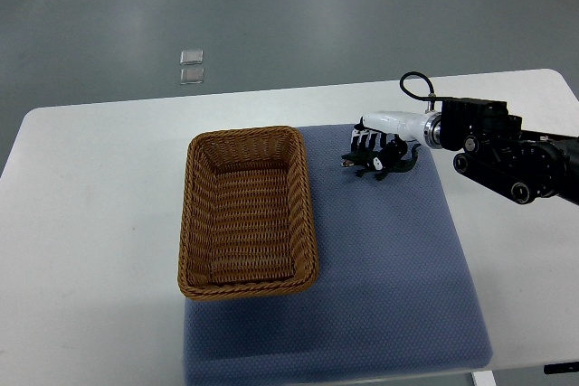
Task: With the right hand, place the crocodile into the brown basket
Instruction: 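Lift the grasped crocodile off the mat with the right hand, then carry the crocodile over the wicker basket with the right hand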
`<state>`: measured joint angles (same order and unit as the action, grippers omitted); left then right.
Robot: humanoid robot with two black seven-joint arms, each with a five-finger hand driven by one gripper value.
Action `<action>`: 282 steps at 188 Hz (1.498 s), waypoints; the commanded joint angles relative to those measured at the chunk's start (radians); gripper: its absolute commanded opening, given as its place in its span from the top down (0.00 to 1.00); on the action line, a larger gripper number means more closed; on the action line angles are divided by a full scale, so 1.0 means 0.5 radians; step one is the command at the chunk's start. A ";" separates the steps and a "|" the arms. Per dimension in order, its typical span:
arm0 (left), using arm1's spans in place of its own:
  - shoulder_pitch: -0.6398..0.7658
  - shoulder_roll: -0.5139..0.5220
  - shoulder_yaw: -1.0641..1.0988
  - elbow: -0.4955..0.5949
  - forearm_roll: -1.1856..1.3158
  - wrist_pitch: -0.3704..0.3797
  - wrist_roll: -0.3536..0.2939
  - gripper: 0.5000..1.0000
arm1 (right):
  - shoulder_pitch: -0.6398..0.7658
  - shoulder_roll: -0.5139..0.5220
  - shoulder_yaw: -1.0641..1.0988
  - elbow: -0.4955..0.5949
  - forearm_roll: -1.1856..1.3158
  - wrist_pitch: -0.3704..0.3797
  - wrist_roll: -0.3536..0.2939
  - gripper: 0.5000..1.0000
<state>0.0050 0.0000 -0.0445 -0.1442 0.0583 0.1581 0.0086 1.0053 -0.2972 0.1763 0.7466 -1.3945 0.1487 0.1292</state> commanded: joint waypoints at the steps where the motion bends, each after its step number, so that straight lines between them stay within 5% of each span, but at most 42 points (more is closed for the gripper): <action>1: -0.001 0.000 0.000 0.000 0.000 0.000 -0.002 0.00 | 0.008 0.002 0.000 0.004 -0.003 0.000 0.002 1.00; 222: 0.002 0.000 0.000 0.000 0.000 0.000 0.001 0.00 | 0.161 -0.084 0.003 0.022 0.003 0.003 0.067 1.00; 282: 0.002 0.000 0.000 0.000 0.000 0.000 0.001 0.00 | 0.361 -0.133 0.009 0.335 0.012 0.006 0.113 1.00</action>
<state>0.0050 0.0000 -0.0445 -0.1442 0.0583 0.1581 0.0089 1.1484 -0.3648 0.1795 0.8525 -1.3888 0.1518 0.1809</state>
